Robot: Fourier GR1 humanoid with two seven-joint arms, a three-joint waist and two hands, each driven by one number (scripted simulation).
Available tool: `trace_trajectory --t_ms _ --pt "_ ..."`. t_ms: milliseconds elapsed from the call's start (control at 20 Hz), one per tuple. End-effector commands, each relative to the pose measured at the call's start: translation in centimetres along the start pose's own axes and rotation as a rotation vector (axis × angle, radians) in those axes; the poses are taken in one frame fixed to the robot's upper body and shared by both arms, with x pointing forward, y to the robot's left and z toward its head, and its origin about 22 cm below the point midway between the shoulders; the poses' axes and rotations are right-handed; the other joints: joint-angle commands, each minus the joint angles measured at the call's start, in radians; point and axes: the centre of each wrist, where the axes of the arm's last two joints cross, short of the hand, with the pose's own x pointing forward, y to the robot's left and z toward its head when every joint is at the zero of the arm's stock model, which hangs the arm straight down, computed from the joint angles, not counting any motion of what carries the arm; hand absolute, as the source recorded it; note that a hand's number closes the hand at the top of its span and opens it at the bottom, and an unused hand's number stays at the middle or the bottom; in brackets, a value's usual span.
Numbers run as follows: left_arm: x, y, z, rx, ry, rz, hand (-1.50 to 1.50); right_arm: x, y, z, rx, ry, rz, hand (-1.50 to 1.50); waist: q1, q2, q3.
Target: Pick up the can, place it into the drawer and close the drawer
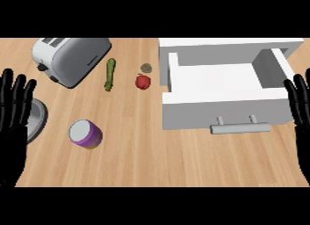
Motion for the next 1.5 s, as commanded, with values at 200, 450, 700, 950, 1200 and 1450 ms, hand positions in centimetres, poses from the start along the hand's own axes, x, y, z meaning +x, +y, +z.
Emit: trace_trajectory --t_ms 200,450,700,950,1200,1450 --pt "-0.6 -1.2 -1.4 -0.595 -0.082 0.358 -1.50 -0.2 0.9 -0.2 0.045 0.013 -0.073 -1.50 0.009 0.032 -0.012" --pt "-3.2 5.6 -0.3 -0.787 0.251 0.238 -1.50 -2.4 -1.5 3.0 -0.178 0.312 -0.009 -1.50 0.016 0.029 -0.010" --pt "-2.7 13.1 -2.2 -0.857 0.255 0.281 -1.50 -0.3 -3.4 4.2 -0.193 0.336 0.013 -1.50 0.030 0.021 -0.008" --pt "-4.9 16.3 -4.8 -0.867 0.259 0.306 -1.50 -1.7 -4.9 6.8 -0.199 0.322 -0.001 -1.50 0.029 0.022 -0.008" --pt "-3.4 16.7 -5.6 -0.894 0.282 0.306 -1.50 -0.6 -6.6 7.2 -0.191 0.355 0.001 -1.50 0.038 0.021 -0.007" --pt "-3.6 18.7 -6.3 -0.820 0.365 0.368 -1.50 0.1 -8.7 8.1 -0.195 0.325 -0.011 -1.50 0.035 0.021 -0.007"
